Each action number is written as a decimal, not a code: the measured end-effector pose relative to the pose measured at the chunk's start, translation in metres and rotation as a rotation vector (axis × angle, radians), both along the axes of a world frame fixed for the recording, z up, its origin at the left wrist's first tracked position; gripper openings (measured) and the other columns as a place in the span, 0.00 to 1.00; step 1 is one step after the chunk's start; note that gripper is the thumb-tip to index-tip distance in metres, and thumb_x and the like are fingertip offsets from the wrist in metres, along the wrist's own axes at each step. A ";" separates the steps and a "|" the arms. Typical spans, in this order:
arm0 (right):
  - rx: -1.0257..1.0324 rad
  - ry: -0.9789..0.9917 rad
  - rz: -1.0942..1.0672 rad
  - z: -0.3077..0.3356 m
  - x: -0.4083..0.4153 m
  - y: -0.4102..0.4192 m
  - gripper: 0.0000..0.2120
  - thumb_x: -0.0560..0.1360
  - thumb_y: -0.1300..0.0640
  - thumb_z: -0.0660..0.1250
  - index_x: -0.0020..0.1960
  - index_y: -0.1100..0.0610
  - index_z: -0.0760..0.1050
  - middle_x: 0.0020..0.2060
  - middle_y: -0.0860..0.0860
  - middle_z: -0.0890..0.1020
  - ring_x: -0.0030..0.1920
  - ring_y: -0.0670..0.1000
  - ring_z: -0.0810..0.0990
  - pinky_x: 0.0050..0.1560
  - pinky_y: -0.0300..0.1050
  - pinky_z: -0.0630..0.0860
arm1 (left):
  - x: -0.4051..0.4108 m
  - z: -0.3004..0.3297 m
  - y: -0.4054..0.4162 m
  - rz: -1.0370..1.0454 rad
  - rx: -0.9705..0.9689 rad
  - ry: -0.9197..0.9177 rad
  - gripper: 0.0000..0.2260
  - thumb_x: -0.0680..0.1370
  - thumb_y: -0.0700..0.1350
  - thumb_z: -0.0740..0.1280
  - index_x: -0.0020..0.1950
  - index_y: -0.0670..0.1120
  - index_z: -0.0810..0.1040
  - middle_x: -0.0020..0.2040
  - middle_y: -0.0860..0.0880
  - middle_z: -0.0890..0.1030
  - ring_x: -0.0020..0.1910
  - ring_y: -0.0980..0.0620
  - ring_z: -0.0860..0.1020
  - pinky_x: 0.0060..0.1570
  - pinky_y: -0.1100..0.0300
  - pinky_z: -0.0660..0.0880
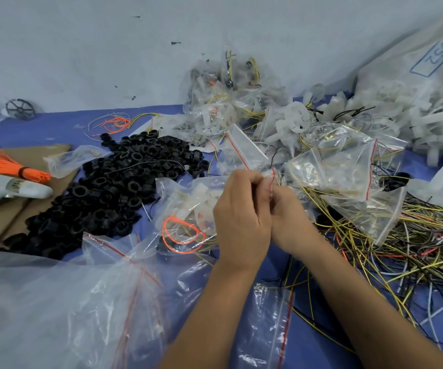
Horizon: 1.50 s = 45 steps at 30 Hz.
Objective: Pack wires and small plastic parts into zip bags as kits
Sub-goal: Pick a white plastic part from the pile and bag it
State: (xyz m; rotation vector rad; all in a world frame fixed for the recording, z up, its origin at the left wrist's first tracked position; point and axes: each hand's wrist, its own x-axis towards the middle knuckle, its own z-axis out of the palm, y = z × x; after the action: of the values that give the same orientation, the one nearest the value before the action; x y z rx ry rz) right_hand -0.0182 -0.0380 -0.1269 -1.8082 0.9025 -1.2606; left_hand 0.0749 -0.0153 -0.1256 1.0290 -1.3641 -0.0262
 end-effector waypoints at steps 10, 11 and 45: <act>0.028 0.139 -0.008 -0.010 -0.001 -0.003 0.12 0.73 0.63 0.61 0.34 0.69 0.71 0.30 0.50 0.70 0.35 0.46 0.66 0.30 0.54 0.64 | -0.001 -0.001 0.002 -0.018 -0.037 0.005 0.09 0.83 0.43 0.63 0.46 0.40 0.76 0.39 0.48 0.76 0.39 0.54 0.71 0.46 0.74 0.65; 0.037 0.146 0.027 -0.012 -0.002 -0.003 0.11 0.73 0.64 0.61 0.35 0.69 0.72 0.31 0.51 0.71 0.36 0.47 0.67 0.31 0.56 0.66 | -0.001 -0.002 0.001 -0.012 -0.030 0.012 0.08 0.83 0.42 0.64 0.47 0.40 0.76 0.40 0.48 0.77 0.39 0.54 0.71 0.46 0.73 0.65; -0.062 1.009 0.116 -0.005 0.010 0.004 0.59 0.56 0.30 0.80 0.75 0.56 0.57 0.65 0.48 0.65 0.67 0.53 0.61 0.74 0.48 0.61 | 0.085 0.069 -0.056 -0.173 0.463 0.522 0.11 0.82 0.46 0.63 0.40 0.45 0.77 0.35 0.51 0.82 0.33 0.53 0.76 0.35 0.57 0.73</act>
State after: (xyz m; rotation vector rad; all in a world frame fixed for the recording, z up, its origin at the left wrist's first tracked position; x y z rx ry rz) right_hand -0.0077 -0.0341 -0.1322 -2.5250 1.2354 -0.2241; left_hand 0.1594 -0.0709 -0.0562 1.1745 -0.9751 -0.7205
